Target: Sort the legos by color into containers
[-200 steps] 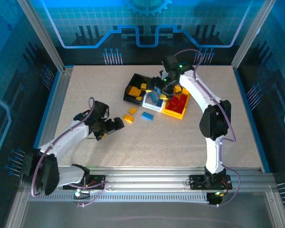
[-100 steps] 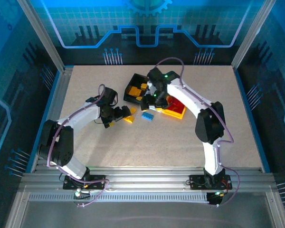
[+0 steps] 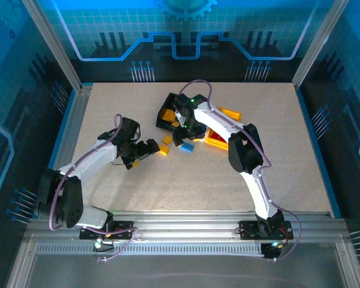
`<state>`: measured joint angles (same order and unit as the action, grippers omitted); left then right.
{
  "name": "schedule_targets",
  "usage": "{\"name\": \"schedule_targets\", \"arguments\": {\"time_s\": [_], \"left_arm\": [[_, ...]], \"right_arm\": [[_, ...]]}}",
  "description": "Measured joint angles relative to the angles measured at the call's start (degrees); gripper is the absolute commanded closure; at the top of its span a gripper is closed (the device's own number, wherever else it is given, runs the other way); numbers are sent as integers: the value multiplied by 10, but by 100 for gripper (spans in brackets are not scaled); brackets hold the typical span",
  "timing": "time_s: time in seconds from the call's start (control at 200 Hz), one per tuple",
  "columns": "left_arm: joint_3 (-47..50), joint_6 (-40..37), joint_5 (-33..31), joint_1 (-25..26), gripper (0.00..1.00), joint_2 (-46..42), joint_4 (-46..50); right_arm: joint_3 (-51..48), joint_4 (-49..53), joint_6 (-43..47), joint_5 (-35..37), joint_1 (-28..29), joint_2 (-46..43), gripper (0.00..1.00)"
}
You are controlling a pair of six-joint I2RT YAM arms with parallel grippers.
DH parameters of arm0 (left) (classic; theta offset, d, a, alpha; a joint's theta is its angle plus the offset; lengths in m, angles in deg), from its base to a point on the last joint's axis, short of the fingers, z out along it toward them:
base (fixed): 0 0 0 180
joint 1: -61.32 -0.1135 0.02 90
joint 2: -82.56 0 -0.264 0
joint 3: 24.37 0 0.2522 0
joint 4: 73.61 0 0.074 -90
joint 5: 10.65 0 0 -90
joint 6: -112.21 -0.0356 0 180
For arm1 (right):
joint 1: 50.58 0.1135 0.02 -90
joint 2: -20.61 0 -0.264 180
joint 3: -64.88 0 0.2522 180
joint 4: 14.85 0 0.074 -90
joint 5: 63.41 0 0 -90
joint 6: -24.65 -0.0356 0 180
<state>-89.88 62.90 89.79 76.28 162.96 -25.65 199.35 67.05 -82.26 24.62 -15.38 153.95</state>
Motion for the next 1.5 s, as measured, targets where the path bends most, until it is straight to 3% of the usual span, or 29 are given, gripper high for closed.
{"name": "schedule_targets", "arguments": {"time_s": [0.775, 1.246, 1.501], "left_arm": [[21, -2, 14, -13, 1, -50, 32], [31, -1, 25, -13, 1, -78, 32], [75, 15, 25, -13, 1, -125, 33]], "right_arm": [[13, 2, 16, 56, 38, 60, 30], [-31, -27, 17, 91, 66, 42, 62], [-81, -31, 10, 85, 64, 3, 65]]}}
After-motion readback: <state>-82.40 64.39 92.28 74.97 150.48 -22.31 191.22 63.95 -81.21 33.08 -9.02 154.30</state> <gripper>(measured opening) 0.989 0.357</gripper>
